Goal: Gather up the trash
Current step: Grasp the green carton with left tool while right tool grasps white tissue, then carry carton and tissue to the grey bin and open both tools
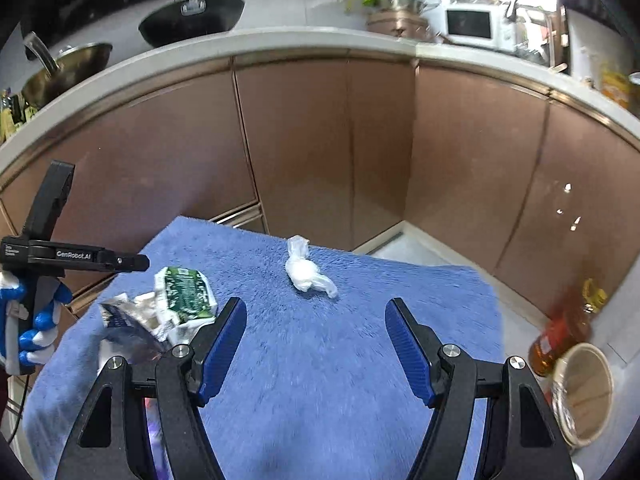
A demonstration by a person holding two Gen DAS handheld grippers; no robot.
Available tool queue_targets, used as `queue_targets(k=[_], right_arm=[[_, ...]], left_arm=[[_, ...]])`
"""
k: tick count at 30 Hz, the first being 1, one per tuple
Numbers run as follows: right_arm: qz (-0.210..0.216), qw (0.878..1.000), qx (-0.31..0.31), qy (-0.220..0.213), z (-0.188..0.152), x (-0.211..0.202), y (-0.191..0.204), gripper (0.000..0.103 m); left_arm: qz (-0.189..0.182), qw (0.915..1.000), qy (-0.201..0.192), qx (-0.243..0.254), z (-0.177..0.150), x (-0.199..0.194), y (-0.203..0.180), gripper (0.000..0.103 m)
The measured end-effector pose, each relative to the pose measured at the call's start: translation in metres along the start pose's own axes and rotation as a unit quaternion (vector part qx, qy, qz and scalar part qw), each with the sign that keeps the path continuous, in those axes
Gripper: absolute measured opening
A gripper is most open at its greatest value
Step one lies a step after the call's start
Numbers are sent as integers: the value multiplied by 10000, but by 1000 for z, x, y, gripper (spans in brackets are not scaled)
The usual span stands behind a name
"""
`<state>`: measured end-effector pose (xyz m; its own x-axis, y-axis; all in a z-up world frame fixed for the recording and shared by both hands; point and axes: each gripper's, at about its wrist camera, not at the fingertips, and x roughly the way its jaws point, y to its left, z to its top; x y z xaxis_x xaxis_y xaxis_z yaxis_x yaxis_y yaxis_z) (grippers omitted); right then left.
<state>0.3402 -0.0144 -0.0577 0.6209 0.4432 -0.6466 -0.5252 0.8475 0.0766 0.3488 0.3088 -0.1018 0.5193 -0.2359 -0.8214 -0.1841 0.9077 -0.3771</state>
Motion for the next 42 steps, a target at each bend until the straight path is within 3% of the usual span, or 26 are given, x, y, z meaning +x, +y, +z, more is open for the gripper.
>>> queue_targets(k=[7, 18, 19, 20, 22, 23, 24, 33, 42], right_arm=[[267, 9987, -165, 401, 22, 80, 1, 70], [379, 9937, -381, 980, 31, 169, 11, 69], [401, 9932, -391, 1016, 30, 174, 12, 66], [414, 9926, -407, 1066, 29, 177, 13, 55], [447, 9913, -434, 1160, 27, 183, 14, 41], [449, 9910, -462, 1175, 26, 183, 14, 33], [436, 9906, -502, 1191, 23, 182, 16, 31], [481, 9927, -474, 995, 7, 138, 16, 30], [564, 9945, -516, 717, -19, 57, 32, 30]], left_arm=[[206, 9978, 590, -224, 8, 43, 6, 52], [-70, 9941, 982, -448, 9, 76, 3, 51], [-91, 9942, 974, -456, 8, 77, 3, 49], [-127, 9944, 953, -443, 8, 77, 2, 47], [-254, 9941, 927, -501, 11, 79, 1, 34], [-323, 9938, 921, -530, 13, 79, 1, 31], [-397, 9936, 912, -540, 14, 79, -1, 25], [-855, 9941, 615, -265, 17, 54, -26, 15], [-1292, 9912, 234, 167, -14, -14, -59, 14]])
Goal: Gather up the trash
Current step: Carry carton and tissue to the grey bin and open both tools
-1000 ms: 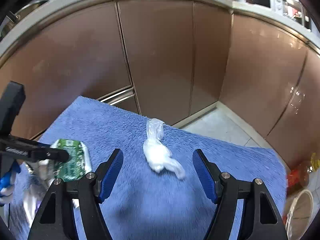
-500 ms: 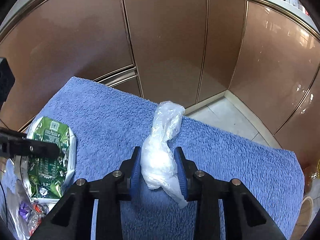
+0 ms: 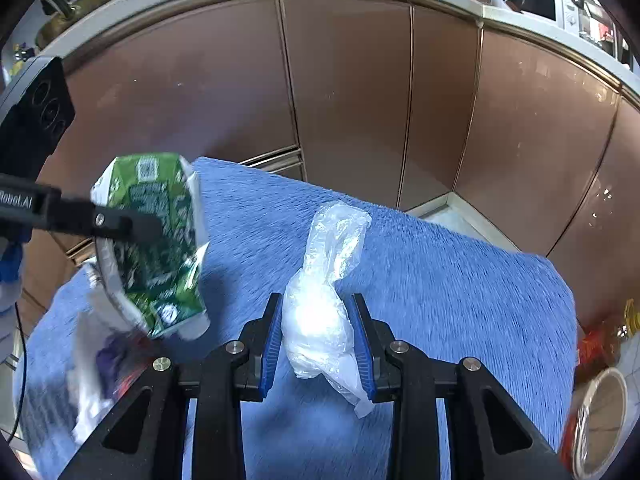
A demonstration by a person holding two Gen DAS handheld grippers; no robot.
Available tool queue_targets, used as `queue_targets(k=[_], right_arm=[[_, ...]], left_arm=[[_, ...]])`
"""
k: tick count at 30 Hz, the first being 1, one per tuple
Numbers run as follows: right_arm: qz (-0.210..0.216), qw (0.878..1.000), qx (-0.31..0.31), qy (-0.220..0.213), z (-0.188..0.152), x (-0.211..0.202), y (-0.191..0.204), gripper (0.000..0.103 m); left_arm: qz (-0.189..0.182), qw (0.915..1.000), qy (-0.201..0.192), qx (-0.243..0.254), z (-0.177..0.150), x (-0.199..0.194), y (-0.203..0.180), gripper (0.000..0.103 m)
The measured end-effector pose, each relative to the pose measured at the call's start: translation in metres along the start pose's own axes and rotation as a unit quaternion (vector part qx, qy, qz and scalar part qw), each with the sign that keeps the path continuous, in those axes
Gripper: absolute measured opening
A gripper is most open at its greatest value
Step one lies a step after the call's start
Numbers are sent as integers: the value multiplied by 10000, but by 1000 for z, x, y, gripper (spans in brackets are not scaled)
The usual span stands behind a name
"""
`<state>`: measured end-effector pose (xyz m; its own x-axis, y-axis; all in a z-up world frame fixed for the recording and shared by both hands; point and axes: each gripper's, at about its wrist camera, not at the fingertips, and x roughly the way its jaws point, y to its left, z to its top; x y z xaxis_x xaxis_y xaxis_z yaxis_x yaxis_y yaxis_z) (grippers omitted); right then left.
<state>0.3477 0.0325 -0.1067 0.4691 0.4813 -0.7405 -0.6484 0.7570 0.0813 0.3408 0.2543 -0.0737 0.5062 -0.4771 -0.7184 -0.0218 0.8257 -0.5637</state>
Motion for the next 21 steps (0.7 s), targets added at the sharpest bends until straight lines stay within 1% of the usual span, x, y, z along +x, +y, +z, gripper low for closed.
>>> queue_targets(k=[5, 9, 11, 17, 18, 21], right_arm=[[-45, 9998, 92, -194, -23, -49, 11, 30], [-191, 9990, 169, -372, -45, -97, 16, 30], [-258, 9982, 239, -481, -58, -122, 17, 30], [-503, 9941, 471, -843, -98, -197, 17, 30], [-538, 9933, 499, -889, -100, -201, 18, 30], [-678, 9898, 629, -1081, -118, -233, 7, 30]], left_arm=[[-174, 9993, -128, 297, -22, -25, -33, 14], [-351, 9979, -217, 493, -39, -44, -60, 14], [-421, 9968, -265, 619, -53, -57, -80, 14], [-579, 9924, -346, 1031, -83, -78, -131, 14], [-611, 9911, -357, 1128, -90, -82, -143, 14], [-670, 9882, -370, 1327, -104, -87, -169, 14]])
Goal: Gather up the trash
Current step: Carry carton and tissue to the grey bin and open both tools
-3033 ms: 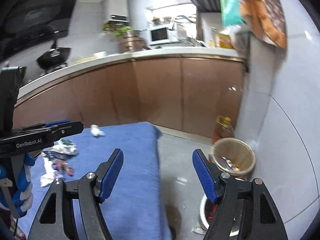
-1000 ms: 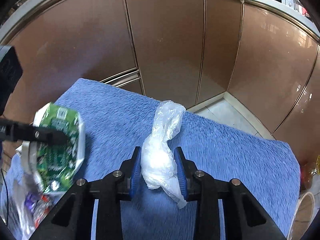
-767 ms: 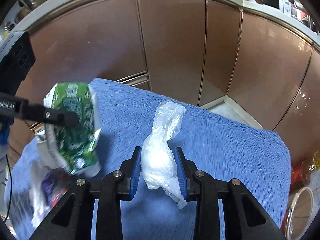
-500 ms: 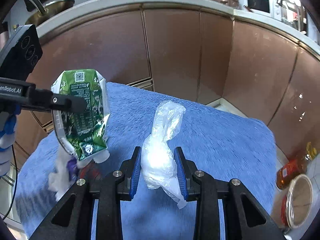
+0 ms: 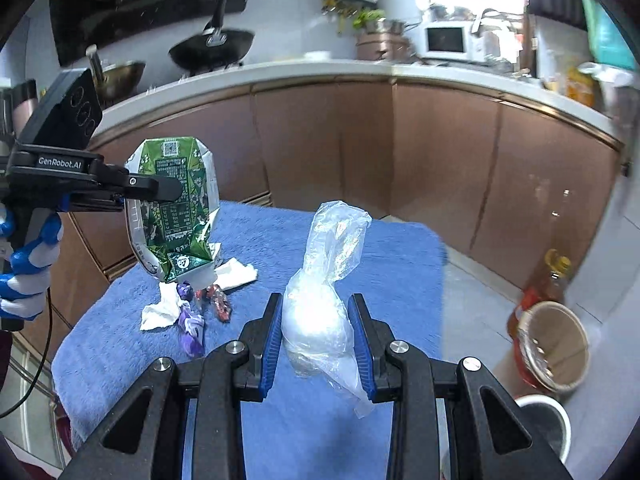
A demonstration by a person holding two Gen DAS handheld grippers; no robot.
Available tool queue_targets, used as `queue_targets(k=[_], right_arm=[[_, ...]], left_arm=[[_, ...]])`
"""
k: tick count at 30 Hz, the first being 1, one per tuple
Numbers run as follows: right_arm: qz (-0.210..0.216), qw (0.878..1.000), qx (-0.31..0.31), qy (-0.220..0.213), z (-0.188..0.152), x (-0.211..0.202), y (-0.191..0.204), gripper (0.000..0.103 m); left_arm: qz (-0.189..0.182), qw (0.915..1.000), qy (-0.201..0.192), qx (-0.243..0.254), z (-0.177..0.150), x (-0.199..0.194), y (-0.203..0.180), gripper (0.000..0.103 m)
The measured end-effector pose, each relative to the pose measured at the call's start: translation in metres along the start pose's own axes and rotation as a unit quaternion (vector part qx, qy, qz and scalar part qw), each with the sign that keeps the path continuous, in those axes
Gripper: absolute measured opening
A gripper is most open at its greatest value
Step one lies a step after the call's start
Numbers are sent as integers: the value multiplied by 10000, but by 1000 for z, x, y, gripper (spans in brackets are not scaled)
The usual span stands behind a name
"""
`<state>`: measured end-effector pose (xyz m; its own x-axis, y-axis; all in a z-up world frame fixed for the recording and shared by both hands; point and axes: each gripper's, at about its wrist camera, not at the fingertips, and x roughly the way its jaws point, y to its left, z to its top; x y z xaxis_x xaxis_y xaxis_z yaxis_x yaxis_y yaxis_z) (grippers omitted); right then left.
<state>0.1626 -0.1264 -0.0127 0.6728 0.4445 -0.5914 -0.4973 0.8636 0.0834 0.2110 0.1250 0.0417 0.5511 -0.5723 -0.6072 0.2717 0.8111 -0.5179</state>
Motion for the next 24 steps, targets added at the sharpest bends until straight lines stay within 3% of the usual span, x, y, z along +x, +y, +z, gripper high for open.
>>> queue_targets(k=[5, 12, 20, 24], right_arm=[[-329, 9986, 299, -288, -19, -56, -25, 30], [-873, 9893, 1057, -495, -62, -100, -83, 30], [-1558, 9717, 1734, -375, -106, -109, -155, 30], [-1878, 9582, 2157, -32, -138, -90, -199, 30]], left_arm=[[-124, 9992, 43, 378, -12, 5, -54, 14], [-382, 9950, 409, 822, -23, 46, -120, 14], [-615, 9852, 1096, 1164, -37, 141, -181, 14], [-729, 9753, 1554, 1391, -52, 206, -212, 14]])
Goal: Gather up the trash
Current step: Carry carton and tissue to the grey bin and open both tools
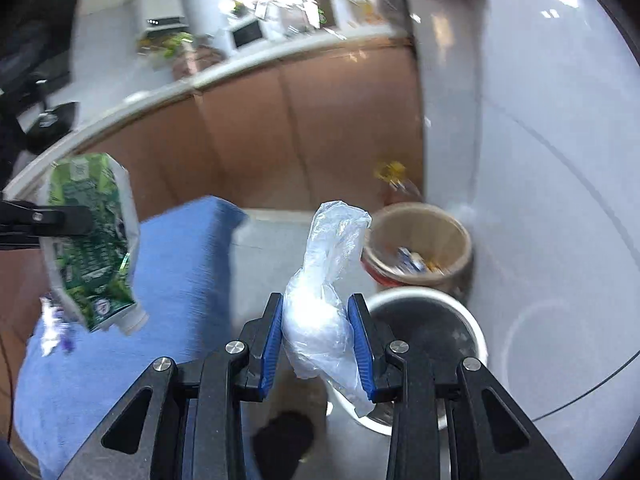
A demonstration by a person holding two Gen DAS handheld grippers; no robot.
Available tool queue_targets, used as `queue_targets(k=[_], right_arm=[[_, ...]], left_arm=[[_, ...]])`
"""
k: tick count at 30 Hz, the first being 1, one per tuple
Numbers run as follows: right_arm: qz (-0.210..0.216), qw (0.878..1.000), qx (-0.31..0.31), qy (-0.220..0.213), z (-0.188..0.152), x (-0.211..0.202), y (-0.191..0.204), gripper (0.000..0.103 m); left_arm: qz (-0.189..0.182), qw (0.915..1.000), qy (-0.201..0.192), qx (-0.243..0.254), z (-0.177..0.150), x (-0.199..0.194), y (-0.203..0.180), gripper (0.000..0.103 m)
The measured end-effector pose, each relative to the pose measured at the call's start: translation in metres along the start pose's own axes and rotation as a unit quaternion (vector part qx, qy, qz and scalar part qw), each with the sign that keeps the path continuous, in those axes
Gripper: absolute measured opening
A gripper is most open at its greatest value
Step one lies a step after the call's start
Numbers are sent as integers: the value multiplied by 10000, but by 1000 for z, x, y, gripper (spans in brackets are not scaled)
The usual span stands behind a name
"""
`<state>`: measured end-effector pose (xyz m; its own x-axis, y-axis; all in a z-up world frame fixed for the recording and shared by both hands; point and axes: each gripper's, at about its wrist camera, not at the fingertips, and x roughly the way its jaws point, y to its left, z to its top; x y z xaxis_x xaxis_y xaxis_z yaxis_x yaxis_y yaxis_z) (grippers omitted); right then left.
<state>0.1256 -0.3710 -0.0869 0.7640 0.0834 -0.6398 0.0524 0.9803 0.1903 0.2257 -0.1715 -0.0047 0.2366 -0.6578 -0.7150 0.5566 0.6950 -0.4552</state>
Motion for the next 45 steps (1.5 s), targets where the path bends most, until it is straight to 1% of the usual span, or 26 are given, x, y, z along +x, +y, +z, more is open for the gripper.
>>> queue_targets(k=[2, 6, 9, 12, 13, 15, 17, 18, 19, 21, 22, 24, 26, 28, 31, 34, 37, 40, 42, 44, 45], right_arm=[[-165, 9995, 167, 212, -7, 20, -19, 31], [-339, 9968, 489, 539, -22, 53, -51, 31], [-460, 9942, 656, 717, -28, 73, -72, 32], [-620, 9917, 734, 856, -31, 90, -87, 32], [-656, 9909, 752, 898, -31, 95, -91, 32], [-766, 9895, 771, 957, -32, 102, -97, 36], [-902, 9878, 780, 1002, -34, 108, -101, 46], [-951, 9872, 800, 1004, -35, 109, -104, 48], [-1026, 9862, 826, 1008, -36, 109, -106, 51], [-1133, 9845, 884, 1008, -40, 107, -110, 52], [-1156, 9839, 924, 1003, -42, 105, -111, 52], [-1194, 9830, 979, 991, -45, 101, -111, 53], [-1220, 9829, 979, 968, -44, 96, -108, 54], [-1214, 9835, 964, 929, -43, 91, -103, 55], [-1158, 9856, 915, 823, -36, 84, -92, 55], [-1016, 9900, 746, 638, -24, 69, -70, 56], [-837, 9944, 526, 383, -8, 47, -42, 56], [-671, 9972, 321, 120, 6, 25, -14, 57], [-514, 9985, 151, -93, 16, 5, 10, 58], [-375, 9989, -23, -283, 24, -13, 33, 59], [-277, 9987, -147, -400, 29, -25, 49, 60]], left_arm=[[-24, 9997, 194, 112, 5, 33, -10, 14], [-51, 9981, 574, 211, 14, 101, -18, 14], [7, 9968, 726, 327, 18, 141, -24, 14], [71, 9959, 799, 427, 22, 172, -32, 14], [84, 9957, 813, 443, 23, 179, -33, 14], [187, 9950, 819, 532, 24, 195, -38, 16], [247, 9944, 835, 592, 26, 205, -40, 17], [252, 9944, 842, 581, 27, 210, -40, 20], [230, 9947, 841, 542, 28, 214, -39, 26], [175, 9956, 780, 483, 29, 215, -36, 30], [141, 9959, 768, 455, 31, 215, -36, 30], [45, 9964, 742, 398, 30, 211, -32, 31], [29, 9968, 699, 377, 30, 205, -30, 31], [21, 9976, 601, 333, 29, 193, -26, 31], [33, 9990, 337, 300, 27, 168, -20, 31], [153, 9995, 18, 293, 21, 131, -13, 31], [395, 9979, -396, 331, 15, 86, -10, 31], [595, 9943, -823, 319, 6, 37, -5, 31], [773, 9903, -1113, 319, -3, 2, 0, 31], [888, 9869, -1316, 286, -11, -27, 7, 37], [943, 9849, -1434, 250, -18, -44, 12, 47]])
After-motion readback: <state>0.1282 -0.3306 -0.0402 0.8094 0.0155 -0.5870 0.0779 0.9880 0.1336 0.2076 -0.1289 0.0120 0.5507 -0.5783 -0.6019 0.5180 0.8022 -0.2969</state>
